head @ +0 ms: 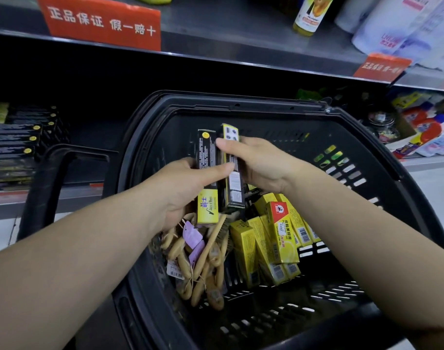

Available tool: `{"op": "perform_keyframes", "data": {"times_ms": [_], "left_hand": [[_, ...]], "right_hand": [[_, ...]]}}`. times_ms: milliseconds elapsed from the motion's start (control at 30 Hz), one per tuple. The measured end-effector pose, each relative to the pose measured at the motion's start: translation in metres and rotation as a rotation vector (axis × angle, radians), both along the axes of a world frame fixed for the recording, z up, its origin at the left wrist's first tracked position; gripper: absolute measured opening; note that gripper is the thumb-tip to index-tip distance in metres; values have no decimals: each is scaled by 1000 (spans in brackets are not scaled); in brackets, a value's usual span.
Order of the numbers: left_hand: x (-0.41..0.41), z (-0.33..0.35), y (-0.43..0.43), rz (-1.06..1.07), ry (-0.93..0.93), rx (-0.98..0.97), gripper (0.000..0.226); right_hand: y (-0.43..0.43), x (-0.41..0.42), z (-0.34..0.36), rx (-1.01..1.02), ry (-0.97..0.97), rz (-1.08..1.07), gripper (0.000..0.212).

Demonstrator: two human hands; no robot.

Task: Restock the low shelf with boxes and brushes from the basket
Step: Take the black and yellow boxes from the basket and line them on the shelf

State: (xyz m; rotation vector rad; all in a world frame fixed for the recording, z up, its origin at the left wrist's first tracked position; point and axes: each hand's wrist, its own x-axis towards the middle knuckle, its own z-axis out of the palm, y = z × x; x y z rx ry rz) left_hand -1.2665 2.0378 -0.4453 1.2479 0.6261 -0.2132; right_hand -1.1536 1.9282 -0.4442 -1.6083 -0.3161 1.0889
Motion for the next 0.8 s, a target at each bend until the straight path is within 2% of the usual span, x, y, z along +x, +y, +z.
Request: {"op": "perform_keyframes", "data": {"times_ms": [67, 133, 300, 400, 667, 800], "left_hand": [[2, -2, 1, 55, 0, -43, 35], [4, -3, 2, 118, 14, -109, 22], [8, -3, 3, 190, 73, -137, 25], [8, -2, 3, 196, 84, -161, 27], [4, 6, -1, 66, -14, -170, 29], [4, 7, -2, 98, -19, -134, 31]], "right_hand": [[-2, 5, 1, 62, 103, -165, 21], [-6, 10, 3, 84, 191, -247, 25], [-6, 11, 3, 1, 68, -278, 38], [0, 6, 0, 50, 47, -295, 47], [23, -17, -11, 58, 162, -505, 41], [23, -22, -18, 85, 135, -443, 44]]}}
